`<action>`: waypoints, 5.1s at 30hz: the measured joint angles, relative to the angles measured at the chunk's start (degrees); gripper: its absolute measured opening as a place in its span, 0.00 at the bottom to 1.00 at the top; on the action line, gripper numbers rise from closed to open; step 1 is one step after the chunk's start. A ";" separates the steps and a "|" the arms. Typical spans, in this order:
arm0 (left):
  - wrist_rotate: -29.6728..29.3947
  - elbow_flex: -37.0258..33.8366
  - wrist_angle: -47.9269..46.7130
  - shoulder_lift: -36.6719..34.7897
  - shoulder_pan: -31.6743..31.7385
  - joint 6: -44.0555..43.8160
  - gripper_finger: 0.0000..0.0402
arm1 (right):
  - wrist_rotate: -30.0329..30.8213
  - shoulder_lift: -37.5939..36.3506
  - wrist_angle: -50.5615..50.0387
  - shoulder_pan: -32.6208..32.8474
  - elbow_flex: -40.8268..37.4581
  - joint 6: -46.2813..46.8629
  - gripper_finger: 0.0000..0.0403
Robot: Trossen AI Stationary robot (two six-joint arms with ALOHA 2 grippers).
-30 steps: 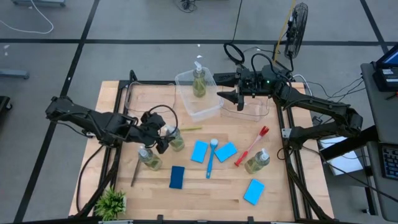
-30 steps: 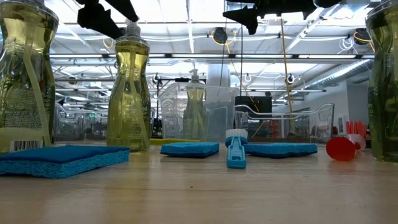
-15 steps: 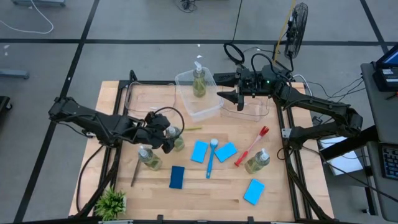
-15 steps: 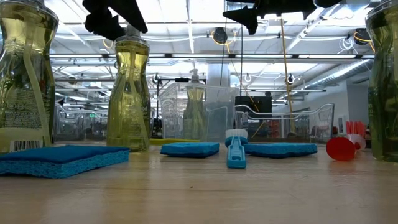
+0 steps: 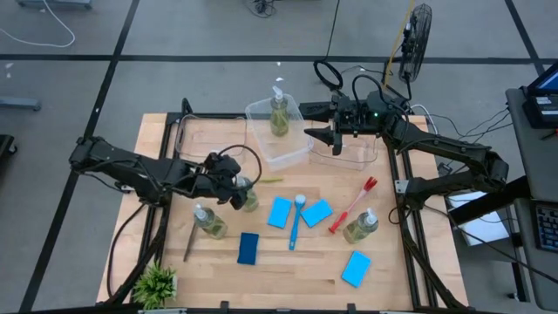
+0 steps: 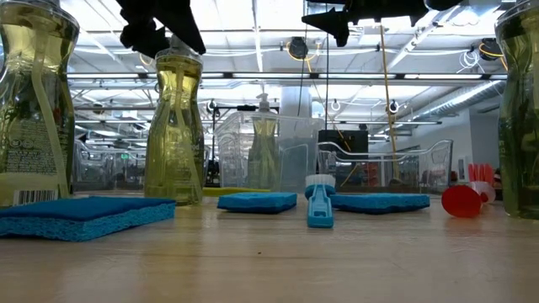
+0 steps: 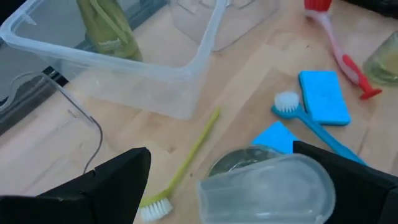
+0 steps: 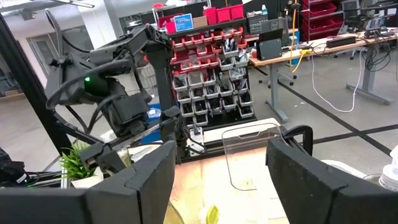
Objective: Pick & Place Kitchen Sink Supplies
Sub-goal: Put the yellow dish soap into the white bin
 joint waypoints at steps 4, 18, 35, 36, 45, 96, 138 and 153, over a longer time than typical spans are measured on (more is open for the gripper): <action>-0.19 -0.04 -0.02 0.37 -0.11 -0.09 0.97 | -0.01 0.00 -0.15 0.00 0.00 -0.01 0.59; 0.18 -0.06 0.79 0.84 -0.10 -0.07 0.67 | 0.00 0.00 -0.19 0.00 0.00 -0.03 0.59; 4.17 -0.04 2.13 0.75 -0.04 0.23 0.27 | 0.03 0.00 -0.19 0.00 0.00 -0.01 0.59; 4.13 -0.04 2.22 0.75 -0.04 0.21 0.27 | 0.03 0.00 -0.19 0.00 0.00 -0.01 0.59; 2.18 -0.16 5.06 0.88 0.49 1.52 0.27 | 0.02 0.00 -0.19 0.01 0.00 -0.03 0.59; 7.70 -0.08 51.19 -4.14 14.63 16.79 0.23 | 12.43 6.32 1.21 14.38 2.19 -13.47 0.81; 8.71 -0.06 57.75 -4.01 15.07 22.91 0.09 | 15.55 25.11 -2.98 18.35 19.63 -19.22 0.71; 10.77 -0.06 64.01 -4.01 15.06 23.12 0.09 | 23.11 25.33 0.46 18.75 19.58 -21.43 0.79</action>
